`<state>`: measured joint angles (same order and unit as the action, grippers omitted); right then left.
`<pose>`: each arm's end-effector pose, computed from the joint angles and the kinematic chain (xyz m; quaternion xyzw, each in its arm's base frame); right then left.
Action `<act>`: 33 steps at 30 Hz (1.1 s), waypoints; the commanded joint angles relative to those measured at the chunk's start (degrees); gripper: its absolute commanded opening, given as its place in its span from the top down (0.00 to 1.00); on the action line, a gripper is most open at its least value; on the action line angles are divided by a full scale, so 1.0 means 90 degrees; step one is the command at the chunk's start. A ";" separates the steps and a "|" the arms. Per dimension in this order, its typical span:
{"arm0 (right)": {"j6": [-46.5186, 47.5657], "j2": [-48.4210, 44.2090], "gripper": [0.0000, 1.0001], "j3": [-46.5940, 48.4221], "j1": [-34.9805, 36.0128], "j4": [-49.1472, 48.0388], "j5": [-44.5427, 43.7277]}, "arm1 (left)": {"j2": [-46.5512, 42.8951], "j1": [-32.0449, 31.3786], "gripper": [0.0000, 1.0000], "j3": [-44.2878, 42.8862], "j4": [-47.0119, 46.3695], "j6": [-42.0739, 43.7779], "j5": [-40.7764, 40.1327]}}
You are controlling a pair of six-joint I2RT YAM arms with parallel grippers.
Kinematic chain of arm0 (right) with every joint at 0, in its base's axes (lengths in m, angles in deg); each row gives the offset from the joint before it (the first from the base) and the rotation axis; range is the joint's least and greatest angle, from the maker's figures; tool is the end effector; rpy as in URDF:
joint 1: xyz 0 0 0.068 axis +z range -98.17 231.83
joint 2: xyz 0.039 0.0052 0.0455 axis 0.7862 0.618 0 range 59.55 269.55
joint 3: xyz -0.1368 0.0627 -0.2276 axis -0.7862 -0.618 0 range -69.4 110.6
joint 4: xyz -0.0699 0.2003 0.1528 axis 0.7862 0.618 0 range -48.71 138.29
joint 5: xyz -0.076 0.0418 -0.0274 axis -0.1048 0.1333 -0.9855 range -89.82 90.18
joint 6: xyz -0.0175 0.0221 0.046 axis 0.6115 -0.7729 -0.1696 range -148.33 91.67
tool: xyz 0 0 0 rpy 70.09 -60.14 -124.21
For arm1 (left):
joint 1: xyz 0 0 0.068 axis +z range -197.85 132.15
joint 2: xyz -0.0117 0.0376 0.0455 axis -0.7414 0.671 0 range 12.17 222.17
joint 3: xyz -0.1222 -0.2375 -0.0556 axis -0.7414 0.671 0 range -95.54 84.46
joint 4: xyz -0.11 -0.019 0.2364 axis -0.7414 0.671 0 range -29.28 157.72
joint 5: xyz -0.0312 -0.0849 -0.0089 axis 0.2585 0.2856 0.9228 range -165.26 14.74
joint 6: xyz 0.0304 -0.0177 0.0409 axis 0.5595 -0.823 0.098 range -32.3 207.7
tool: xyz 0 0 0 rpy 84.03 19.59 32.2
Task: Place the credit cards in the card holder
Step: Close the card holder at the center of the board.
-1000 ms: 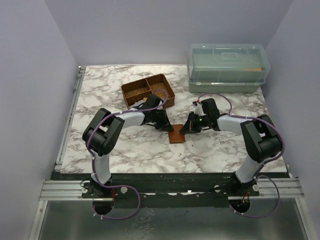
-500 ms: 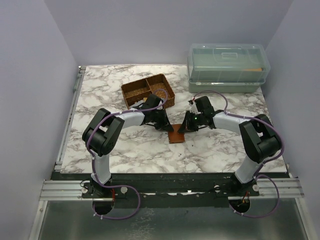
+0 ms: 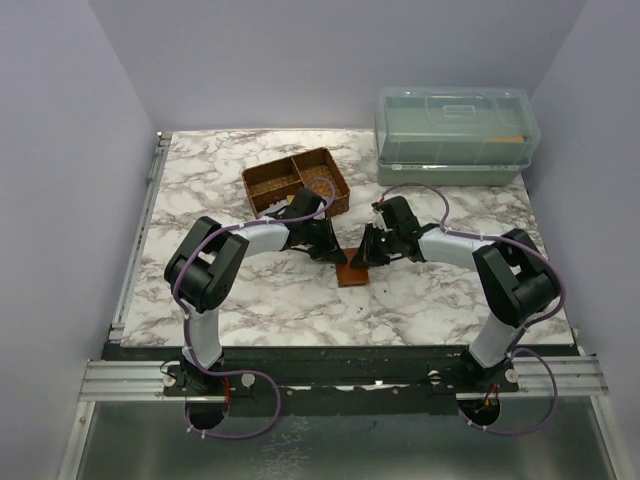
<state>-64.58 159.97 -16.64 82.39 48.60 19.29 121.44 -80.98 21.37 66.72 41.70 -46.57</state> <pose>0.2859 0.1823 0.1444 -0.0032 0.9417 0.2955 0.1606 0.3128 -0.2244 0.1444 -0.0230 0.9198 -0.3807 0.0927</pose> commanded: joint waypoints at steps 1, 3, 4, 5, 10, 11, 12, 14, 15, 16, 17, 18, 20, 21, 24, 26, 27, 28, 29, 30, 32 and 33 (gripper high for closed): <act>-0.0121 0.0662 1.00 -0.0995 -0.0103 -0.0479 0.0213 | -0.0100 -0.0049 1.00 0.0150 0.0154 0.0111 -0.0043; -0.0196 0.0718 1.00 -0.1245 -0.0155 -0.1196 0.0703 | -0.0127 -0.0050 1.00 0.0172 0.0157 0.0122 -0.0057; -0.0266 0.0772 1.00 -0.1357 -0.0204 -0.1562 0.1023 | -0.0137 -0.0050 1.00 0.0181 0.0154 0.0123 -0.0071; -0.0282 0.0813 1.00 -0.1434 -0.0241 -0.1896 0.1442 | -0.0134 -0.0049 1.00 0.0185 0.0145 0.0122 -0.0067; 0.0233 0.0147 0.93 -0.0929 -0.0172 -0.1322 0.1743 | -0.0116 -0.0049 1.00 0.0156 0.0148 0.0111 -0.0034; 0.0338 -0.0137 0.88 -0.0731 -0.0103 -0.0929 0.1464 | -0.0111 -0.0041 1.00 0.0141 0.0149 0.0116 -0.0026; 0.0399 -0.0388 0.82 -0.0525 -0.0029 -0.0387 0.1180 | -0.0097 -0.0046 1.00 0.0127 0.0153 0.0119 -0.0010; 0.0404 -0.0832 0.73 -0.0192 0.0105 0.0486 0.0536 | -0.0077 -0.0050 1.00 0.0085 0.0154 0.0116 0.0028; 0.0357 -0.0978 0.69 -0.0079 0.0161 0.0878 0.0192 | -0.0065 -0.0048 1.00 0.0065 0.0154 0.0107 0.0060; 0.0306 -0.1104 0.65 -0.0013 0.0228 0.1162 -0.0135 | -0.0062 -0.0050 1.00 0.0045 0.0154 0.0102 0.0076; 0.0234 -0.1194 0.62 0.0068 0.0299 0.1458 -0.0486 | -0.0069 -0.0051 1.00 0.0038 0.0154 0.0094 0.0096; 0.0133 -0.1245 0.59 0.0152 0.0382 0.1746 -0.0885 | -0.0078 -0.0050 1.00 0.0033 0.0154 0.0087 0.0115; -0.0127 -0.1293 0.55 0.0381 0.0610 0.2257 -0.1737 | -0.0100 -0.0052 1.00 0.0014 0.0198 0.0075 0.0184; -0.0259 -0.1281 0.53 0.0509 0.0672 0.2459 -0.2169 | -0.0100 -0.0050 1.00 0.0002 0.0223 0.0051 0.0227; -0.0509 -0.1054 0.49 0.0886 0.0919 0.2949 -0.3122 | -0.0082 -0.0050 1.00 -0.0029 0.0272 0.0013 0.0298; -0.0622 -0.0770 0.49 0.1239 0.1089 0.3290 -0.3636 | -0.0067 -0.0046 1.00 -0.0024 0.0309 0.0031 0.0231; -0.0640 -0.0632 0.49 0.1415 0.1144 0.3415 -0.3763 | -0.0055 -0.0050 1.00 -0.0014 0.0312 0.0033 0.0223; -0.0633 -0.0475 0.51 0.1571 0.1181 0.3501 -0.3846 | -0.0036 -0.0050 1.00 -0.0012 0.0315 0.0024 0.0230; -0.0631 -0.0322 0.54 0.1735 0.1229 0.3571 -0.3906 | -0.0017 -0.0044 1.00 -0.0012 0.0311 0.0015 0.0246; -0.0630 -0.0177 0.58 0.1885 0.1275 0.3659 -0.3973 | 0.0003 -0.0048 1.00 -0.0011 0.0305 0.0005 0.0258; -0.0650 0.0106 0.62 0.2170 0.1376 0.3832 -0.4129 | 0.0000 -0.0050 1.00 0.0005 0.0300 0.0020 0.0239; -0.0656 0.0215 0.64 0.2281 0.1418 0.3903 -0.4186 | -0.0010 -0.0050 1.00 0.0020 0.0300 0.0031 0.0218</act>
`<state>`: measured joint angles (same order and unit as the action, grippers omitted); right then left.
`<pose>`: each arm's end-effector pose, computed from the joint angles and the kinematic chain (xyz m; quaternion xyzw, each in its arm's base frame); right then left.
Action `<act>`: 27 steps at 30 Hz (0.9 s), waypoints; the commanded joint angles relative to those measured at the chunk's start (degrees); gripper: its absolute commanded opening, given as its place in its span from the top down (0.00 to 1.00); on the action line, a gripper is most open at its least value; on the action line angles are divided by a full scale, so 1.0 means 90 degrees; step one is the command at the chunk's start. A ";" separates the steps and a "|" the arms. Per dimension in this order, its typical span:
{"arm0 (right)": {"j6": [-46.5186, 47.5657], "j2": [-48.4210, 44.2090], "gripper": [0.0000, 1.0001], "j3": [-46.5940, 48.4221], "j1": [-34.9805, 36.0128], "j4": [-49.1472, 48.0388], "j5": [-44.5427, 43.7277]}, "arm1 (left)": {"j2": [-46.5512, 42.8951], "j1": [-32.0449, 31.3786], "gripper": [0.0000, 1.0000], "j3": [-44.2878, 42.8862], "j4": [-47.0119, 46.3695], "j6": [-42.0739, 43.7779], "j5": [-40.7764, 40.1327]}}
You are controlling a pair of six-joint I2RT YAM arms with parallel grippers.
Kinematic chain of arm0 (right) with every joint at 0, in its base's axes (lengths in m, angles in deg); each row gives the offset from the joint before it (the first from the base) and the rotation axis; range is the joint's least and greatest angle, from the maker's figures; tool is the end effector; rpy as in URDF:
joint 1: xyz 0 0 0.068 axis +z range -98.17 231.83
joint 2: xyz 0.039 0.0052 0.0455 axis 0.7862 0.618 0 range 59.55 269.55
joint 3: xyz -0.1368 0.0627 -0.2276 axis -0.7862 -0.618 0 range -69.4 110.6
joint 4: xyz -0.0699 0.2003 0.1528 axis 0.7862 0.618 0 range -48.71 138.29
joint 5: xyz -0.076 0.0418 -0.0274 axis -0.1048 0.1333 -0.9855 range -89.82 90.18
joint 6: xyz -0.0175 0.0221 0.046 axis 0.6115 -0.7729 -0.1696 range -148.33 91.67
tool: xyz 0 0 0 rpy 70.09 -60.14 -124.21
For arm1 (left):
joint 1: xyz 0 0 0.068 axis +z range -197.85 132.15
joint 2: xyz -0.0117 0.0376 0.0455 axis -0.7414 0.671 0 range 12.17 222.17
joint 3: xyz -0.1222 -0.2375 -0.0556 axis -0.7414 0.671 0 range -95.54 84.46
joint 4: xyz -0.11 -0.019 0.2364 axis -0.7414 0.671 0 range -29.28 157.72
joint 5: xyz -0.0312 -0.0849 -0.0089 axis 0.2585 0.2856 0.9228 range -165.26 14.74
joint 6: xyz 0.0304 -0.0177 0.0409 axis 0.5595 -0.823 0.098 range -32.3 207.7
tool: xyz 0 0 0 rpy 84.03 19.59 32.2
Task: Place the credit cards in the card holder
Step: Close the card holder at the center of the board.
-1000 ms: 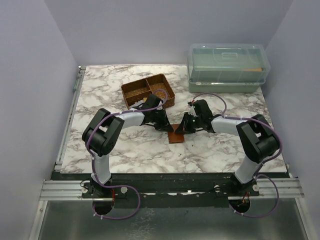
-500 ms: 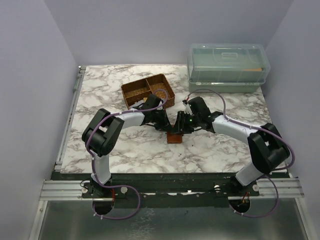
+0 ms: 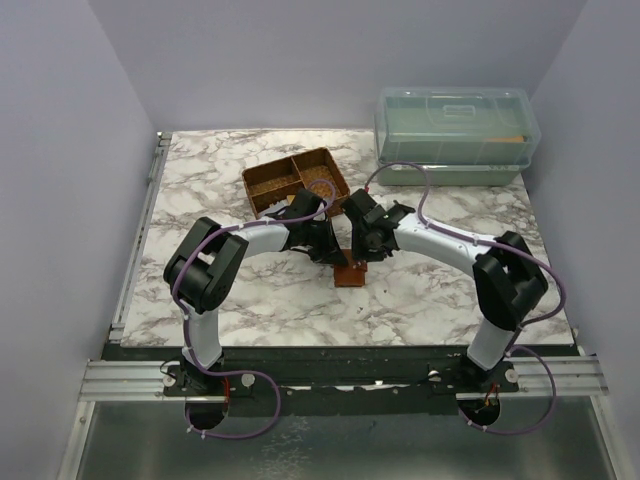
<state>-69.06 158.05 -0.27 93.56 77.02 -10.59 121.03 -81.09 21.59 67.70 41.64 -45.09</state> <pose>0.2640 0.2266 0.2079 0.0118 0.9723 0.0725 0.2218 0.3096 -0.2242 0.1452 -0.0202 0.9191 -0.3856 0.0785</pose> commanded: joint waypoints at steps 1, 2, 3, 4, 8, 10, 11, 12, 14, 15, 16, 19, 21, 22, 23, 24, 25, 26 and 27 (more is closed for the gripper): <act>-0.0161 0.0520 0.66 0.0547 0.0215 0.0792 -0.0885 | 0.0029 -0.0035 1.00 0.0007 0.0191 0.0047 0.0053; -0.0167 0.0596 0.68 0.0617 0.0245 0.0845 -0.0940 | 0.0017 -0.0038 1.00 0.0017 0.0191 0.0049 0.0039; -0.0176 0.0673 0.68 0.0679 0.0267 0.0896 -0.1011 | 0.0014 -0.0029 1.00 0.0022 0.0191 0.0050 0.0033; -0.0191 0.0740 0.69 0.0747 0.0287 0.0970 -0.1065 | 0.0005 -0.0037 1.00 0.0023 0.0191 0.0050 0.0028; -0.0158 0.0906 0.68 0.0912 0.0332 0.1002 -0.1032 | -0.0014 -0.0036 1.00 0.0023 0.0191 0.0074 0.0022; -0.0127 0.0975 0.67 0.0972 0.0350 0.0986 -0.0987 | -0.0030 -0.0029 1.00 0.0037 0.0191 0.0069 0.0007; -0.0118 0.1016 0.67 0.1001 0.0360 0.0990 -0.0969 | -0.0034 -0.0028 1.00 0.0042 0.0191 0.0074 0.0012; -0.0114 0.1039 0.67 0.1015 0.0370 0.0991 -0.0965 | -0.0035 -0.0028 1.00 0.0042 0.0191 0.0070 0.0007; -0.0083 0.1059 0.66 0.1022 0.0395 0.0954 -0.0888 | -0.0043 -0.0028 1.00 0.0052 0.0191 0.0074 -0.0003; -0.0068 0.1044 0.64 0.1008 0.0408 0.0911 -0.0839 | -0.0044 -0.0028 1.00 0.0057 0.0182 0.0078 -0.0003; -0.0056 0.1034 0.64 0.0995 0.0418 0.0867 -0.0805 | -0.0045 -0.0028 1.00 0.0061 0.0184 0.0077 -0.0003; -0.0028 0.1079 0.63 0.1026 0.0431 0.0861 -0.0791 | -0.0035 -0.0027 1.00 0.0062 0.0174 0.0069 -0.0003; -0.0016 0.1105 0.62 0.1033 0.0440 0.0850 -0.0771 | -0.0035 -0.0027 1.00 0.0062 0.0171 0.0069 -0.0003; -0.0007 0.1106 0.62 0.1002 0.0441 0.0813 -0.0758 | -0.0035 -0.0028 1.00 0.0062 0.0171 0.0077 -0.0003; -0.0014 0.1111 0.62 0.0986 0.0441 0.0791 -0.0757 | -0.0035 -0.0028 1.00 0.0062 0.0171 0.0079 -0.0003; -0.0020 0.1123 0.62 0.0982 0.0441 0.0799 -0.0769 | -0.0035 -0.0028 1.00 0.0067 0.0171 0.0079 -0.0012; -0.0027 0.1131 0.63 0.0982 0.0441 0.0821 -0.0805 | -0.0026 -0.0028 1.00 0.0071 0.0171 0.0079 -0.0013; -0.0039 0.1135 0.65 0.0975 0.0441 0.0833 -0.0856 | -0.0025 -0.0026 1.00 0.0072 0.0171 0.0078 -0.0013; -0.0051 0.1136 0.67 0.0956 0.0441 0.0830 -0.0915 | -0.0025 -0.0028 1.00 0.0077 0.0171 0.0077 -0.0013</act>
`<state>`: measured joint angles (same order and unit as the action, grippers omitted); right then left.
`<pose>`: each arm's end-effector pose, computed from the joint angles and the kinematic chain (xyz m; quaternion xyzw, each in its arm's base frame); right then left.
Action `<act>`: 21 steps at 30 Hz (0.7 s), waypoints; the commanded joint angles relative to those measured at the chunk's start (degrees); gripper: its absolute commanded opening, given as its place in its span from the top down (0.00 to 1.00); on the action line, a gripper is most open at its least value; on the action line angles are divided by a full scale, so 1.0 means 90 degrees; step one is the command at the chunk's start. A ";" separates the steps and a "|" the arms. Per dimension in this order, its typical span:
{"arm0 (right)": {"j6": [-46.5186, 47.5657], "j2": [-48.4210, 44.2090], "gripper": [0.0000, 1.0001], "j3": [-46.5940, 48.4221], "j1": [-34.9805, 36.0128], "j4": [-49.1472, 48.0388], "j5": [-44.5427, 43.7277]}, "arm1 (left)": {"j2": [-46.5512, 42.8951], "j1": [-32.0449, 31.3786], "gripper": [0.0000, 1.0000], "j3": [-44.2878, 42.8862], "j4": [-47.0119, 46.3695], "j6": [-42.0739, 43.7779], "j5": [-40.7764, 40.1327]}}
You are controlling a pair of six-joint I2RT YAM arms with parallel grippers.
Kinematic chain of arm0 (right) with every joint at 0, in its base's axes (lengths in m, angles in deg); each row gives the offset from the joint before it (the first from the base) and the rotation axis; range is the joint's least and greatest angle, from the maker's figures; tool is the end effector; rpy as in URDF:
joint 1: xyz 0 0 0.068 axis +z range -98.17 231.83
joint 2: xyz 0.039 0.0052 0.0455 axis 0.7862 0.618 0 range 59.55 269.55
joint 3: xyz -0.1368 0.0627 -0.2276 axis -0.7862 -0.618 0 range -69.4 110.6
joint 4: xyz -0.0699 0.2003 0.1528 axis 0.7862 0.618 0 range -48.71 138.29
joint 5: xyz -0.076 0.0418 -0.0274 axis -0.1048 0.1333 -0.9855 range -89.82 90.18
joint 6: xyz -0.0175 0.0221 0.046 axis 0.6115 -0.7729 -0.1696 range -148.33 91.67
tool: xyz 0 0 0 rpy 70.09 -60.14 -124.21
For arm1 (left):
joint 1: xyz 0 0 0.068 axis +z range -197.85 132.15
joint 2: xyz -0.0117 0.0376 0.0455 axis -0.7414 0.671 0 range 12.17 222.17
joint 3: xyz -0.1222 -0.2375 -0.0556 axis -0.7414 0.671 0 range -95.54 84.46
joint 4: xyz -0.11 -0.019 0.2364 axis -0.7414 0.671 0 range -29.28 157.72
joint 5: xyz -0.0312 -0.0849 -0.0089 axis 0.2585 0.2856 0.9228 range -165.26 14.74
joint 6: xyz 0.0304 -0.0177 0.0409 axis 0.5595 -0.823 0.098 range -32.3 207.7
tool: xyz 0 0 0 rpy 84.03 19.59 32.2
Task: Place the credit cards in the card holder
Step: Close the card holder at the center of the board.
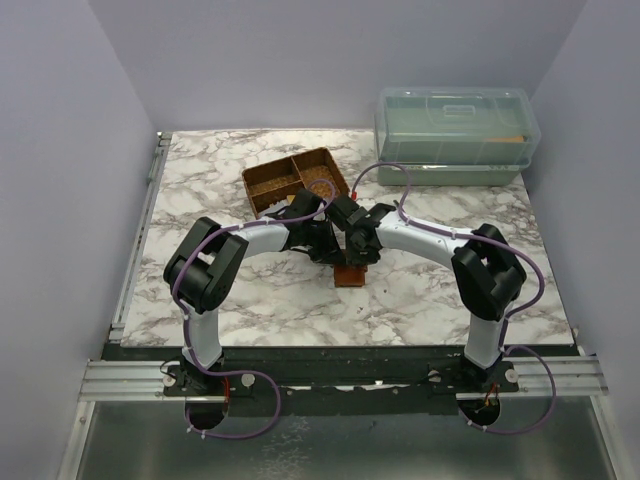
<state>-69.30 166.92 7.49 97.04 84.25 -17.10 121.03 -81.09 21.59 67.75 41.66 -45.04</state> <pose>0.2690 0.2560 0.1894 -0.0146 0.9785 -0.0113 0.2055 0.3095 -0.2241 0.1452 -0.0200 0.9191 -0.3857 0.0780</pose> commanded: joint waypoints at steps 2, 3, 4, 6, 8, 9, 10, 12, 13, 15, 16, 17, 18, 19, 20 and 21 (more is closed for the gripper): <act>-0.0028 0.0167 0.75 0.0081 0.0055 0.0022 -0.0270 | -0.0025 -0.0028 1.00 0.0081 0.0157 0.0076 -0.0018; -0.0028 0.0169 0.78 0.0084 0.0060 0.0014 -0.0302 | -0.0025 -0.0027 1.00 0.0077 0.0157 0.0077 -0.0015; -0.0028 0.0169 0.81 0.0076 0.0055 -0.0004 -0.0301 | -0.0025 -0.0029 1.00 0.0081 0.0157 0.0077 -0.0025; -0.0028 0.0151 0.88 0.0062 0.0055 -0.0017 -0.0304 | -0.0025 -0.0028 1.00 0.0081 0.0157 0.0077 -0.0027; -0.0033 0.0110 0.93 0.0040 0.0055 -0.0031 -0.0309 | -0.0025 -0.0028 1.00 0.0092 0.0157 0.0077 -0.0037; -0.0037 0.0077 0.96 0.0012 0.0055 -0.0041 -0.0310 | -0.0034 -0.0021 1.00 0.0091 0.0158 0.0077 -0.0042; -0.0037 0.0033 0.99 -0.0013 0.0055 -0.0059 -0.0316 | -0.0040 -0.0019 1.00 0.0100 0.0159 0.0077 -0.0046; -0.0017 -0.0146 1.00 -0.0120 0.0055 -0.0126 -0.0298 | -0.0045 -0.0016 1.00 0.0109 0.0157 0.0086 -0.0052; 0.0011 -0.0263 1.00 -0.0218 0.0055 -0.0229 -0.0237 | -0.0054 -0.0018 1.00 0.0106 0.0157 0.0086 -0.0055; 0.0096 -0.0541 1.00 -0.0497 0.0055 -0.0523 -0.0071 | -0.0054 -0.0013 1.00 0.0101 0.0157 0.0091 -0.0046; 0.0157 -0.0692 1.00 -0.0695 0.0047 -0.0775 0.0040 | -0.0063 -0.0018 1.00 0.0101 0.0157 0.0087 -0.0054; 0.0255 -0.0839 1.00 -0.0871 0.0038 -0.1013 0.0171 | -0.0069 -0.0018 1.00 0.0108 0.0157 0.0087 -0.0051; 0.0368 -0.0980 1.00 -0.1064 0.0031 -0.1304 0.0327 | -0.0073 -0.0018 1.00 0.0110 0.0157 0.0086 -0.0051; 0.0422 -0.1088 1.00 -0.1210 0.0015 -0.1511 0.0447 | -0.0076 -0.0013 1.00 0.0102 0.0157 0.0086 -0.0050; 0.0448 -0.1177 1.00 -0.1321 -0.0011 -0.1664 0.0544 | -0.0074 -0.0018 1.00 0.0108 0.0149 0.0084 -0.0047; 0.0499 -0.1254 1.00 -0.1441 -0.0039 -0.1848 0.0635 | -0.0074 -0.0016 1.00 0.0110 0.0152 0.0086 -0.0047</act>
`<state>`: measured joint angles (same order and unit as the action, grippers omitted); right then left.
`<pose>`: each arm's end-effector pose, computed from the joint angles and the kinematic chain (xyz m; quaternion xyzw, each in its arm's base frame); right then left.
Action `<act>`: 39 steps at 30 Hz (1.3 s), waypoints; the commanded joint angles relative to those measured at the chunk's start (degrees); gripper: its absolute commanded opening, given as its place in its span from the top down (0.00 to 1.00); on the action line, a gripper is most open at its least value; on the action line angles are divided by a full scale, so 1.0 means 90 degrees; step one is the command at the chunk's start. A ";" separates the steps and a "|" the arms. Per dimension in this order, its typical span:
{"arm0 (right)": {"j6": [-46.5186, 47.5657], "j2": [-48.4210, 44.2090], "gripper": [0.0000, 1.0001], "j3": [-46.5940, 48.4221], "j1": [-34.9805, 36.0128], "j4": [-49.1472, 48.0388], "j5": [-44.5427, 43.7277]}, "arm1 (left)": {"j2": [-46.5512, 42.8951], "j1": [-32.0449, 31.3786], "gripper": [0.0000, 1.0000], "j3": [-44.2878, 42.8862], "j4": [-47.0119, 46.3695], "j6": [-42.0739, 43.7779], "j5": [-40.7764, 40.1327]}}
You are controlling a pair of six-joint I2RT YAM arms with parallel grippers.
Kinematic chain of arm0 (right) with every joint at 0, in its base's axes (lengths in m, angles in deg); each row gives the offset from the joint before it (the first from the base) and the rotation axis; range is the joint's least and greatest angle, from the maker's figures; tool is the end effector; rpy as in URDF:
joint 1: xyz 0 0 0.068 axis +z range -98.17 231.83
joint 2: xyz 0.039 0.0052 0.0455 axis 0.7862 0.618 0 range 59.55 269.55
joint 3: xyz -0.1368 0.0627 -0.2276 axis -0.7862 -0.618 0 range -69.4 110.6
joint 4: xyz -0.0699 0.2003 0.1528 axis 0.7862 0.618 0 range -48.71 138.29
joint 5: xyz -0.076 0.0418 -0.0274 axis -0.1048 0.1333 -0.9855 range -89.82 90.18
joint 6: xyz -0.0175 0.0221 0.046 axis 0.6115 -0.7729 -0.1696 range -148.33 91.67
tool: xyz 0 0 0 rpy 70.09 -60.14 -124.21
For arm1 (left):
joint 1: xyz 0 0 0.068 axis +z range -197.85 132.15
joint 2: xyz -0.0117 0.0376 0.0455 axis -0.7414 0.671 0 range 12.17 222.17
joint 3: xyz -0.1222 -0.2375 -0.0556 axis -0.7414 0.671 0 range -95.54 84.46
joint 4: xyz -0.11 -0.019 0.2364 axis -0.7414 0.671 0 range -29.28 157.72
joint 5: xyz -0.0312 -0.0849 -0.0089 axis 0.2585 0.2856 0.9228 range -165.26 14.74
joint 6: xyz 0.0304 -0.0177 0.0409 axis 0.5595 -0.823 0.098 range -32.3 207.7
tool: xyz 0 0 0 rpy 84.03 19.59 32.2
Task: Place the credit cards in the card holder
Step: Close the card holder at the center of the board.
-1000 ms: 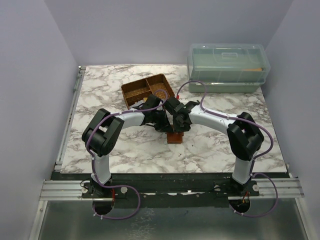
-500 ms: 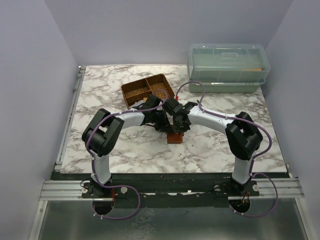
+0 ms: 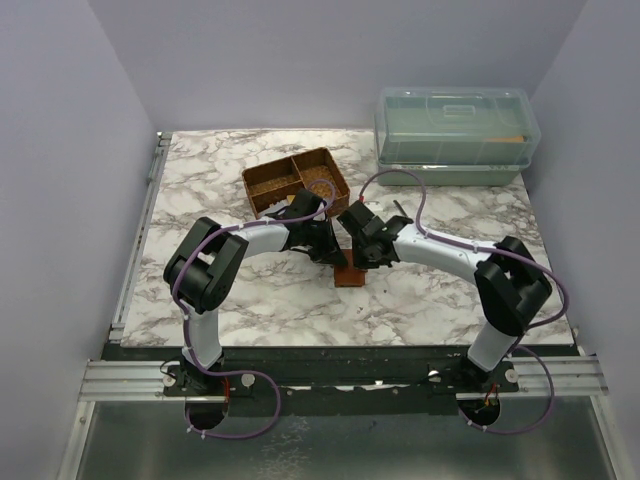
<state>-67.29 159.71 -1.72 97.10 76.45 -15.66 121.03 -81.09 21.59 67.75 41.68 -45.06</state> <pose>0.2509 0.2394 0.1923 -0.0268 0.9717 0.0285 0.2331 0.3096 -0.2241 0.1451 -0.0199 0.9192 -0.3856 0.0782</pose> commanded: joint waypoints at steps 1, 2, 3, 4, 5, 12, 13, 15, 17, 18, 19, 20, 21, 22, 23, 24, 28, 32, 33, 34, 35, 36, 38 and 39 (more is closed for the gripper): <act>0.0331 -0.0535 1.00 -0.0513 -0.0062 -0.1141 0.0566 | -0.0082 -0.0023 1.00 0.0119 0.0149 0.0086 -0.0044; 0.0364 -0.0609 1.00 -0.0619 -0.0109 -0.1300 0.0709 | -0.0084 -0.0019 1.00 0.0125 0.0147 0.0084 -0.0044; 0.0393 -0.0670 1.00 -0.0706 -0.0174 -0.1474 0.0901 | -0.0089 -0.0016 1.00 0.0133 0.0147 0.0084 -0.0037; 0.0414 -0.0705 1.00 -0.0787 -0.0244 -0.1595 0.1067 | -0.0093 -0.0018 1.00 0.0123 0.0147 0.0084 -0.0035; 0.0435 -0.0712 1.00 -0.0847 -0.0302 -0.1672 0.1163 | -0.0093 -0.0018 1.00 0.0121 0.0147 0.0084 -0.0025; 0.0508 -0.0675 1.00 -0.1007 -0.0498 -0.1877 0.1453 | -0.0103 -0.0018 1.00 0.0142 0.0137 0.0094 -0.0035; 0.0510 -0.0649 1.00 -0.1004 -0.0509 -0.1868 0.1442 | -0.0103 -0.0018 1.00 0.0140 0.0137 0.0093 -0.0032; 0.0507 -0.0610 1.00 -0.1014 -0.0534 -0.1885 0.1488 | -0.0104 -0.0018 1.00 0.0140 0.0137 0.0090 -0.0035; 0.0537 -0.0574 1.00 -0.1022 -0.0548 -0.1941 0.1604 | -0.0098 -0.0018 1.00 0.0135 0.0137 0.0089 -0.0025; 0.0538 -0.0542 1.00 -0.0991 -0.0553 -0.1915 0.1634 | -0.0102 -0.0018 1.00 0.0131 0.0137 0.0093 -0.0022; 0.0540 -0.0502 1.00 -0.0962 -0.0551 -0.1868 0.1644 | -0.0103 -0.0018 1.00 0.0130 0.0137 0.0095 -0.0030; 0.0526 -0.0457 1.00 -0.0926 -0.0556 -0.1791 0.1617 | -0.0106 -0.0016 1.00 0.0138 0.0137 0.0094 -0.0034; 0.0508 -0.0433 1.00 -0.0911 -0.0553 -0.1724 0.1577 | -0.0104 -0.0018 1.00 0.0140 0.0137 0.0094 -0.0035; 0.0488 -0.0434 1.00 -0.0909 -0.0559 -0.1674 0.1511 | -0.0111 -0.0018 1.00 0.0140 0.0135 0.0099 -0.0035; 0.0482 -0.0424 1.00 -0.0911 -0.0559 -0.1616 0.1474 | -0.0108 -0.0018 1.00 0.0140 0.0135 0.0100 -0.0040; 0.0484 -0.0416 1.00 -0.0885 -0.0559 -0.1553 0.1452 | -0.0105 -0.0018 1.00 0.0149 0.0137 0.0103 -0.0044; 0.0481 -0.0384 1.00 -0.0877 -0.0558 -0.1438 0.1448 | -0.0093 -0.0011 1.00 0.0140 0.0128 0.0096 -0.0025; 0.0491 -0.0326 1.00 -0.0847 -0.0559 -0.1418 0.1504 | -0.0105 -0.0006 1.00 0.0153 0.0130 0.0102 -0.0043; 0.0486 -0.0303 1.00 -0.0825 -0.0561 -0.1393 0.1518 | -0.0103 -0.0003 1.00 0.0150 0.0131 0.0103 -0.0044; 0.0494 -0.0299 1.00 -0.0819 -0.0560 -0.1405 0.1530 | -0.0103 -0.0008 1.00 0.0150 0.0134 0.0104 -0.0037; 0.0499 -0.0306 1.00 -0.0834 -0.0563 -0.1456 0.1559 | -0.0103 -0.0013 1.00 0.0150 0.0128 0.0104 -0.0044; 0.0525 -0.0309 1.00 -0.0840 -0.0559 -0.1507 0.1584 | -0.0103 -0.0009 1.00 0.0150 0.0129 0.0104 -0.0039; 0.0539 -0.0283 1.00 -0.0801 -0.0565 -0.1512 0.1607 | -0.0112 -0.0009 1.00 0.0150 0.0127 0.0104 -0.0044; 0.0547 -0.0264 1.00 -0.0783 -0.0559 -0.1518 0.1632 | -0.0118 -0.0004 1.00 0.0150 0.0129 0.0104 -0.0044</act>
<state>-63.18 156.06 -10.42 92.23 62.18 -2.57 121.03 -81.09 21.70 67.70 41.68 -45.06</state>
